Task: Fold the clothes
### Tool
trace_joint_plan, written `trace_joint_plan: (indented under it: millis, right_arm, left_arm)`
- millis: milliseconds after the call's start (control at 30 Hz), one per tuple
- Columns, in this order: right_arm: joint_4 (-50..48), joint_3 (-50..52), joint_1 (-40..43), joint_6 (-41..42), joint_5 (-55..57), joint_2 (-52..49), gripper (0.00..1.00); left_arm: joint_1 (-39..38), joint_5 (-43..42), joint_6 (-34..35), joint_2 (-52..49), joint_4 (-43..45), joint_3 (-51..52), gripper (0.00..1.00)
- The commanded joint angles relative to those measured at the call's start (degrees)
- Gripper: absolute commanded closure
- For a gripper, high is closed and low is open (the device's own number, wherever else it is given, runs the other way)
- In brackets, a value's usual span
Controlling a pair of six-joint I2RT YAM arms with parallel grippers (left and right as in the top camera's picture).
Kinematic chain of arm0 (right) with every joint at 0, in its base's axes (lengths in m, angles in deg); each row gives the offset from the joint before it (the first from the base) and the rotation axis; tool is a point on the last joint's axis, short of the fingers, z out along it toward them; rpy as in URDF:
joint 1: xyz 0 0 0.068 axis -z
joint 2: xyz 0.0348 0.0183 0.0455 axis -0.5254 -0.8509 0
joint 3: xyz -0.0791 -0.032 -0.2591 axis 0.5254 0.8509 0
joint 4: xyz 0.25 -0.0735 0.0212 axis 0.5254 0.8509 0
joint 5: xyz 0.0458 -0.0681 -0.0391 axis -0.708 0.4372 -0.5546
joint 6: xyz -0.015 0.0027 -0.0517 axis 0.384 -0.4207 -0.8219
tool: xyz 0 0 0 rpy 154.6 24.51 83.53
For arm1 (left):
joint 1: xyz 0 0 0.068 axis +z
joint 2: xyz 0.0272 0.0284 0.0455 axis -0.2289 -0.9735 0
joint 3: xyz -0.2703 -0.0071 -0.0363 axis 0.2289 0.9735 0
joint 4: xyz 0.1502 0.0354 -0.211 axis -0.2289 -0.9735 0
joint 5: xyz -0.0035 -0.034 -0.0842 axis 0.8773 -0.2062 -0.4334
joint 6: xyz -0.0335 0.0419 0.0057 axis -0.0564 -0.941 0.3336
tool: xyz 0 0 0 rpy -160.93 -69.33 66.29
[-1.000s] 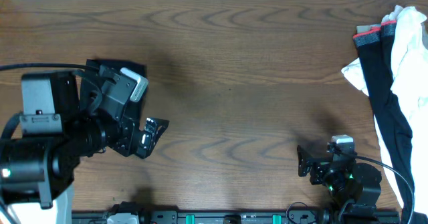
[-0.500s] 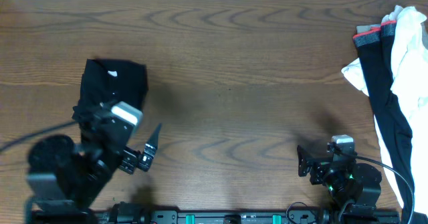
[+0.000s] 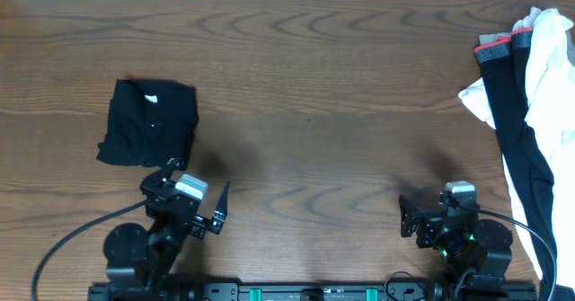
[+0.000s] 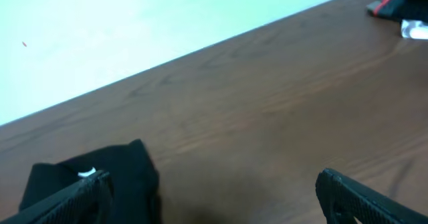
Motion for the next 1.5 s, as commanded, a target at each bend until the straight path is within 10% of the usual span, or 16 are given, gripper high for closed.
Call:
trace_joint_plan:
  millis: [0,1467]
  right_arm:
    - [0.02,0.28,-0.46,0.39,-0.24,0.37,0.01]
    - [0.02,0.28,-0.46,0.39,-0.24,0.37,0.01]
  left_arm:
    - [-0.24,1.64,1.33,3.41,1.2,4.15,0.02]
    - [-0.28,3.23,1.33,7.63,11.41,17.27,0.02]
